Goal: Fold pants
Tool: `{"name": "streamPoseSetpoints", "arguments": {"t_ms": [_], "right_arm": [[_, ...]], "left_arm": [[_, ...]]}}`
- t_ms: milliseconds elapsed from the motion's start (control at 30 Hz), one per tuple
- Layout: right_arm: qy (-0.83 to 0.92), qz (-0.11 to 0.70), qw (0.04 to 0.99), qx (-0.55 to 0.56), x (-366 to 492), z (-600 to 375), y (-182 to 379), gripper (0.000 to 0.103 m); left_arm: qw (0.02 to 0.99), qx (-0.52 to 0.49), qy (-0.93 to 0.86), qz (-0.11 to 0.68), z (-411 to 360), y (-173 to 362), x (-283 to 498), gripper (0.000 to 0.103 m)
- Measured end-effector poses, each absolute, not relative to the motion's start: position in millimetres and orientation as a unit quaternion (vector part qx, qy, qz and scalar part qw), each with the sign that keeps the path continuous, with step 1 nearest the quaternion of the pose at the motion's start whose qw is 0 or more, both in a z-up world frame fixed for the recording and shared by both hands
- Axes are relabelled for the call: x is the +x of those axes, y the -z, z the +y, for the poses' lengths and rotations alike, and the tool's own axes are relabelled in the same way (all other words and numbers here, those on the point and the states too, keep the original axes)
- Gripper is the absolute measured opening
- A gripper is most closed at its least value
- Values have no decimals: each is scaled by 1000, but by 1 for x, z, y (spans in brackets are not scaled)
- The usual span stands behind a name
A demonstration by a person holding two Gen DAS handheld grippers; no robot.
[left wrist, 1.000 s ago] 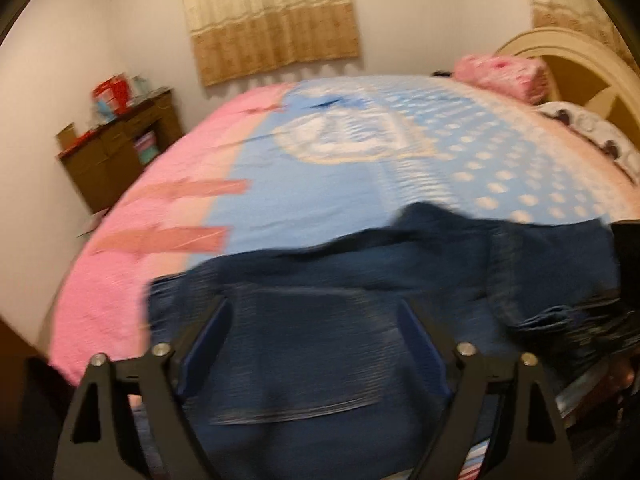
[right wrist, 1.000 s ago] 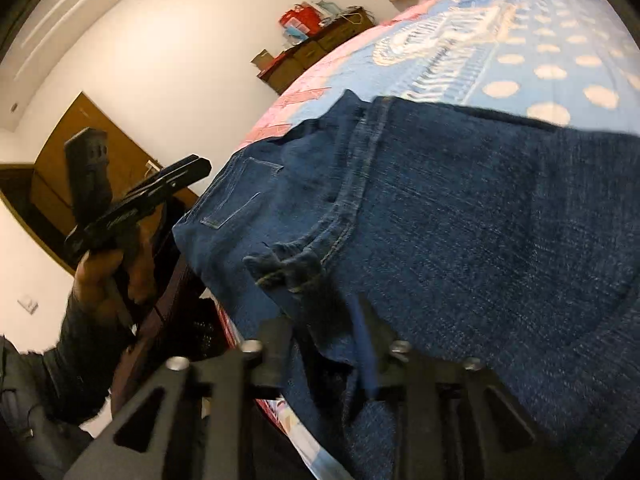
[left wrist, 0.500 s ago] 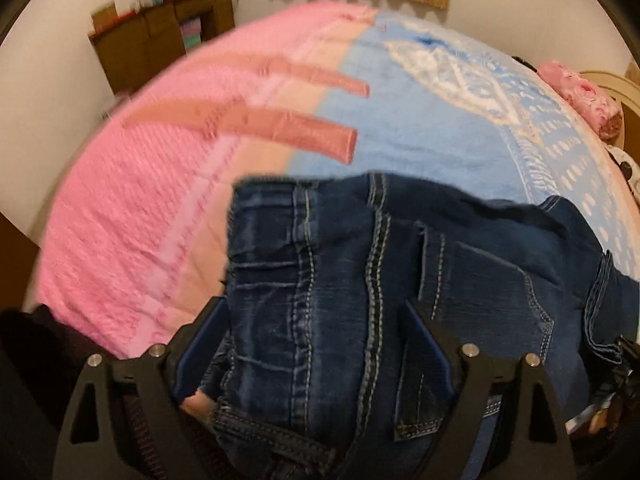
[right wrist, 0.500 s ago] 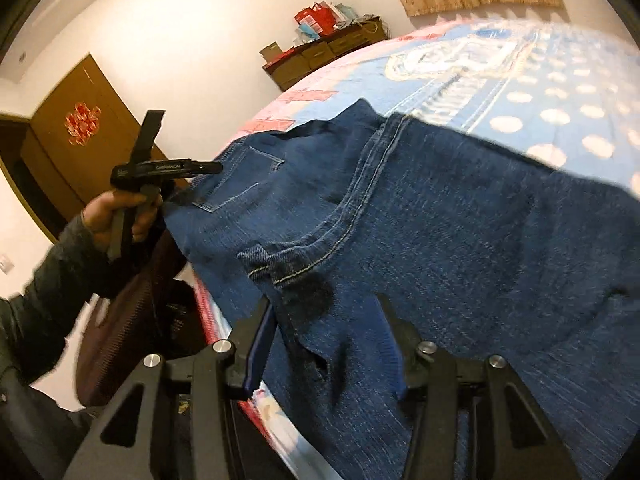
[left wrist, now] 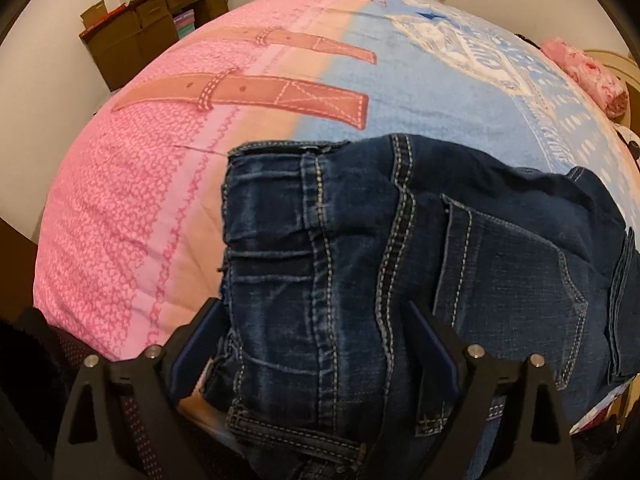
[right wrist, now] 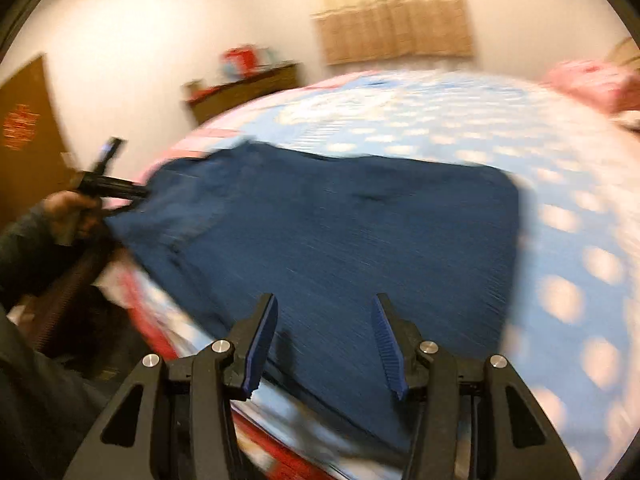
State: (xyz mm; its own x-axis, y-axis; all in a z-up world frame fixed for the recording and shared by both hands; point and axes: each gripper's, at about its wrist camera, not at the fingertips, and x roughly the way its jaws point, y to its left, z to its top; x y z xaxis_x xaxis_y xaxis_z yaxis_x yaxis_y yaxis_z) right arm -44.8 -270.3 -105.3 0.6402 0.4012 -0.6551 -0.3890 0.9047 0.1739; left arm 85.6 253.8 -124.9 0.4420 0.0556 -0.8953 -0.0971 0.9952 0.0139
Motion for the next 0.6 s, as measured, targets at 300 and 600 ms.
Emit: {"name": "streamPoseSetpoints", "arguments": {"t_ms": [300,600], "right_arm": [[-107,392,911,76,-54,-318,114,51],[-146,383,908,82,-34,-325,104,14]], "left_arm": [[850,-57,-30,523,264,128,79,93],[860,-75,-34,503,269,120,58,93]]}}
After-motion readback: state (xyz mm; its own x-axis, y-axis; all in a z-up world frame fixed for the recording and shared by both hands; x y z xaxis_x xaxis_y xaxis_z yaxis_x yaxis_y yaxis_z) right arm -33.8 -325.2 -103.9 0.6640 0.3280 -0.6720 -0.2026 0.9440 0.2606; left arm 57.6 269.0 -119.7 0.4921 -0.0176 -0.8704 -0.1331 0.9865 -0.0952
